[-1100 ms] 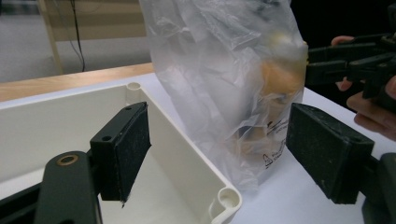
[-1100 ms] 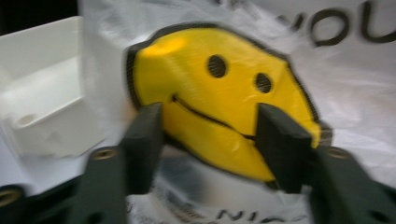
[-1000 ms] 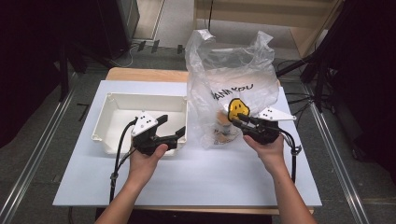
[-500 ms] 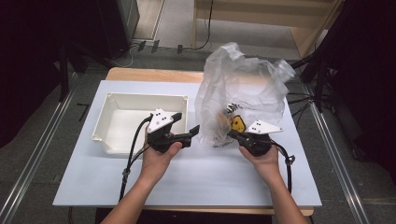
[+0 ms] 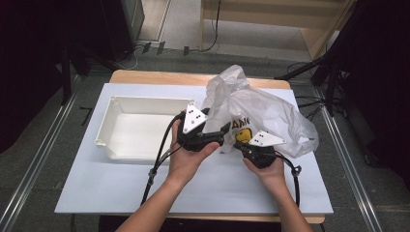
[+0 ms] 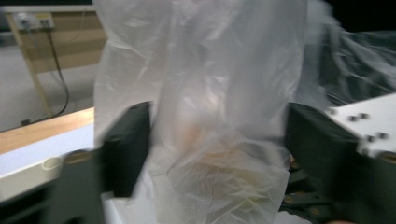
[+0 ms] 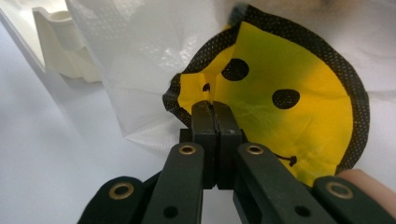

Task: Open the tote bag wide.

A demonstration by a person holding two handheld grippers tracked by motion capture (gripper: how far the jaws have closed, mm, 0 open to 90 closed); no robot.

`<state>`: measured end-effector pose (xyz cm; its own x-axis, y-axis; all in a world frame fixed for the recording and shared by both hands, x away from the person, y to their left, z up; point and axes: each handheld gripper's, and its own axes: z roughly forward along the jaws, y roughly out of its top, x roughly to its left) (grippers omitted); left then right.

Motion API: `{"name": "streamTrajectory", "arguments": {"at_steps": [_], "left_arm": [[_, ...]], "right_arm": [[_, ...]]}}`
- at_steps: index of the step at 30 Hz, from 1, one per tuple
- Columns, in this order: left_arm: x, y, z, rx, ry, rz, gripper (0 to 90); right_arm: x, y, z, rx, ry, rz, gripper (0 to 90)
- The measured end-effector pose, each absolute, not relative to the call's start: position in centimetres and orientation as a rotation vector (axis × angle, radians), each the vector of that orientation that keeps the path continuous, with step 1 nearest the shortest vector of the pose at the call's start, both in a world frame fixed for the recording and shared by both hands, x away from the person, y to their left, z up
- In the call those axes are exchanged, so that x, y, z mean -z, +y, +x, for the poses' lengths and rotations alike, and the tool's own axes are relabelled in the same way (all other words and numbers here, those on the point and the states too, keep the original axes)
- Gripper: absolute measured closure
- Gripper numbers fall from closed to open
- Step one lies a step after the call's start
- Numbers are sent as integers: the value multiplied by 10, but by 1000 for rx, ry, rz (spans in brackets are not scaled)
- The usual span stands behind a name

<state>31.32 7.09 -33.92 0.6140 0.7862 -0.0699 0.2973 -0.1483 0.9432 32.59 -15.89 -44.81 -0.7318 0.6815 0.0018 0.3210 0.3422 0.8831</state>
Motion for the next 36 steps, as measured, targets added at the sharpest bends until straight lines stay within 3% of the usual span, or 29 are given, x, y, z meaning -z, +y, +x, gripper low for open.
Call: {"name": "streamTrajectory", "arguments": {"at_steps": [1,4,7,12,22,24,28,34,36], "left_arm": [[339,71,316,-550,908,1730,466],[339,77,320,-547,931,1725,757],[341,82,324,-549,940,1734,888],[350,90,334,-506,996,1747,900],[374,100,343,-457,1070,1750,900],[376,100,342,-454,1073,1754,900],[381,101,340,-453,1074,1765,900],[390,101,335,-434,1067,1779,900],[392,102,334,-427,1061,1781,900]], "right_arm": [[447,-160,325,-1354,2233,871,882],[442,-164,322,-1392,2205,887,713],[434,-169,318,-1405,2148,904,583],[414,-190,311,-1429,1995,960,454],[385,-233,312,-1411,1701,1109,334],[378,-244,314,-1411,1609,1170,241],[369,-254,317,-1432,1517,1245,149],[360,-251,323,-1423,1532,1220,150],[358,-246,325,-1423,1558,1203,187]]}}
